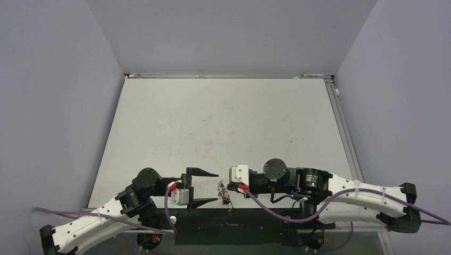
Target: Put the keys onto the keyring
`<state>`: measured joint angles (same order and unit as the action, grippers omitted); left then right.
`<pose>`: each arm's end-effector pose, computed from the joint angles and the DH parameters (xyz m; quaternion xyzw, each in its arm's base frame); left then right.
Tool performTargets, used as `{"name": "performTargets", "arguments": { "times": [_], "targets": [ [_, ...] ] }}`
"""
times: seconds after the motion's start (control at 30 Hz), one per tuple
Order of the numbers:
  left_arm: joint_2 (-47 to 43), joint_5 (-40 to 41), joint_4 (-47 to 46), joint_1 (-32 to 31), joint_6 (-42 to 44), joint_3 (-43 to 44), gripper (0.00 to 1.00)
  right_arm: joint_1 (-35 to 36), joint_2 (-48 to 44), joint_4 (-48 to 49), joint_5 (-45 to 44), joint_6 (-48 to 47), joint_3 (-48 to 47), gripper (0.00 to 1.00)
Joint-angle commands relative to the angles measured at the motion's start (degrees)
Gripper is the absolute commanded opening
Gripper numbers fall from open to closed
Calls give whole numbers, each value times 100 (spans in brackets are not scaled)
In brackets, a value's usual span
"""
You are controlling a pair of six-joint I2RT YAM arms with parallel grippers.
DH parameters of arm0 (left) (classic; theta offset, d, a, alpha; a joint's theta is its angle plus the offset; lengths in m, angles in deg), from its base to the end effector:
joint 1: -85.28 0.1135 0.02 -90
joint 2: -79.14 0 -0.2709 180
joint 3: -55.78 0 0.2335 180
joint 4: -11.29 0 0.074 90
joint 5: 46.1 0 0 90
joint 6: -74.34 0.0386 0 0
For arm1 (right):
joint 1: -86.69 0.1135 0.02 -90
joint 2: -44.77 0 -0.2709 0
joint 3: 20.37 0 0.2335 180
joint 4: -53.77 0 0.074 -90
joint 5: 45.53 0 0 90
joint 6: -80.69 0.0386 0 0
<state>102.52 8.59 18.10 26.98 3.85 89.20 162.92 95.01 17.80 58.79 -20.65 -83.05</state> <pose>0.0370 -0.1024 0.2677 0.5826 0.3709 -0.4265 0.5840 0.0328 0.1741 0.3276 -0.6236 0.5519 0.3797 0.4030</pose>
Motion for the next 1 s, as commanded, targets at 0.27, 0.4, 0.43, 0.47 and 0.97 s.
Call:
{"name": "performTargets", "arguments": {
  "times": [0.27,0.4,0.43,0.47,0.97],
  "targets": [
    [-138,1059,-2395,343,-2473,-130,55,34,-880,1537,-672,130,254,5],
    [60,1065,-2845,445,-2789,-123,52,41,-1133,2225,-940,175,552,5],
    [91,1084,-2886,443,-2816,-103,52,41,-1183,2380,-1009,165,616,5],
    [108,1098,-2875,449,-2822,-58,52,40,-1221,2487,-1078,152,667,5],
    [803,1767,-1403,534,-2409,1425,60,36,-1809,3691,-1796,392,1410,5]
  ]
}}
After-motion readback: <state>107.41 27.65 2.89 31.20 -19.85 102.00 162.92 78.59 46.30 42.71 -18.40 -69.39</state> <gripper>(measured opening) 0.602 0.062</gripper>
